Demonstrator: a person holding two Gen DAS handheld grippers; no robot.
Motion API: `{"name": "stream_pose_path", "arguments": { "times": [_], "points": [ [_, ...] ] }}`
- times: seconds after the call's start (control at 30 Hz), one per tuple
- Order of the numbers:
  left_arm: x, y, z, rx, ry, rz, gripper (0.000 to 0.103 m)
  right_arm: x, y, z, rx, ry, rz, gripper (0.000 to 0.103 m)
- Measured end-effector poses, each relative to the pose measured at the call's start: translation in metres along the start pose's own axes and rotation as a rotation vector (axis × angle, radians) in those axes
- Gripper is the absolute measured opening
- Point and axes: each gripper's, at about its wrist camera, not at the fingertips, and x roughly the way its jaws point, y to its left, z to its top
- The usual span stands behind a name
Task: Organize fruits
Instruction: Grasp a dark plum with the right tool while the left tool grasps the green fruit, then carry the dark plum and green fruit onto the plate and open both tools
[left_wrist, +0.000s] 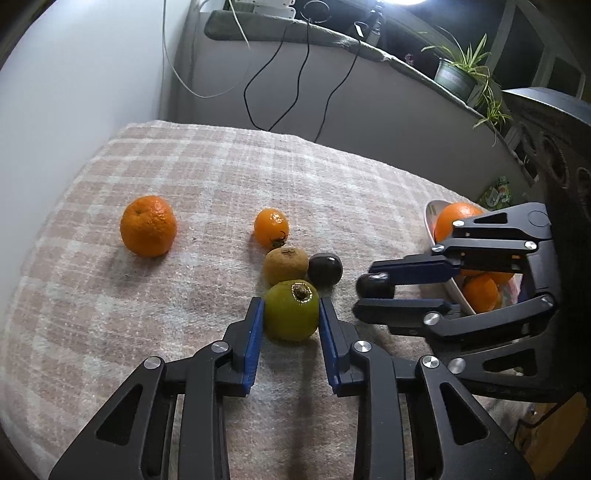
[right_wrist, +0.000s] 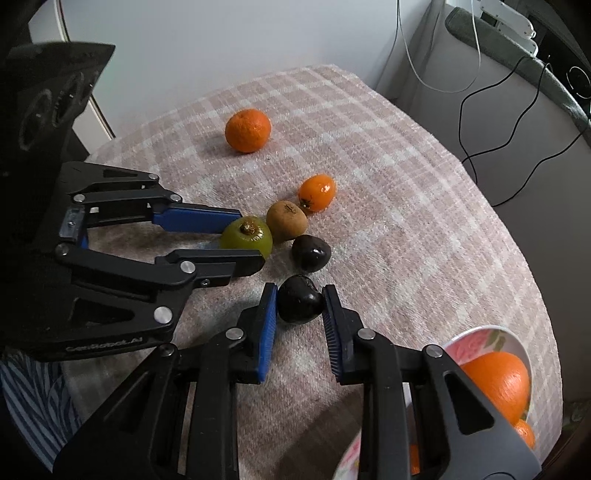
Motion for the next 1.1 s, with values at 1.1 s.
{"name": "stream_pose_path", "arguments": {
  "times": [1.1],
  "points": [
    [-0.077, -0.091, -0.011, 0.122, -0.161, -0.069, 0.027, -0.135, -0.030, -0.110, 0.328, -0.320, -0.019, 0.025]
  ]
}}
